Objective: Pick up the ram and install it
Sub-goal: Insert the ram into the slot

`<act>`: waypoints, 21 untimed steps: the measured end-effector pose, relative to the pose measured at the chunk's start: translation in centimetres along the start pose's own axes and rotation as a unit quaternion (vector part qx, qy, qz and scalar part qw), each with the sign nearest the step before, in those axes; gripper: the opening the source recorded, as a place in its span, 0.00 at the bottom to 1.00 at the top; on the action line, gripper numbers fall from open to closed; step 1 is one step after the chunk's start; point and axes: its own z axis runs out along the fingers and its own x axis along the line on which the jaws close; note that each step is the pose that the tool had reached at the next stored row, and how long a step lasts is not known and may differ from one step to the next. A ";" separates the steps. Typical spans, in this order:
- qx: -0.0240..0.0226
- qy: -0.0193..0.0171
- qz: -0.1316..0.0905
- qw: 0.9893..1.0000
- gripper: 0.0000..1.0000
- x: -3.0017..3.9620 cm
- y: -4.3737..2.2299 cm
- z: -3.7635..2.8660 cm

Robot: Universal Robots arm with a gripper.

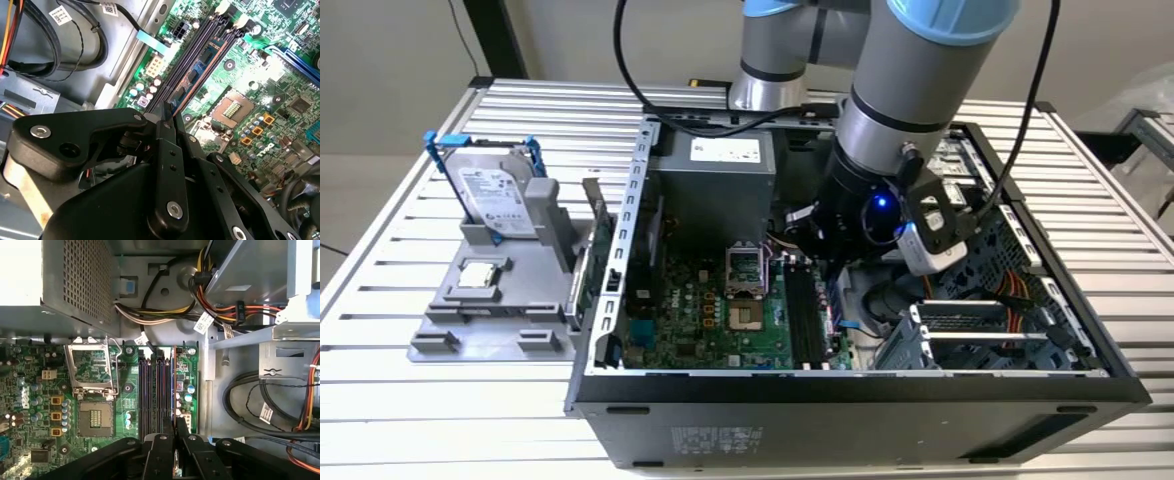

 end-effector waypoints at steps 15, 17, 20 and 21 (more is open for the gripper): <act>0.002 0.001 0.000 1.000 0.00 -0.02 -0.14 1.44; 0.002 0.001 0.000 1.000 0.00 -0.02 -0.18 1.59; 0.002 0.001 0.000 1.000 0.00 -0.03 -0.27 1.78; 0.002 0.001 0.000 1.000 0.00 -0.03 -0.30 1.84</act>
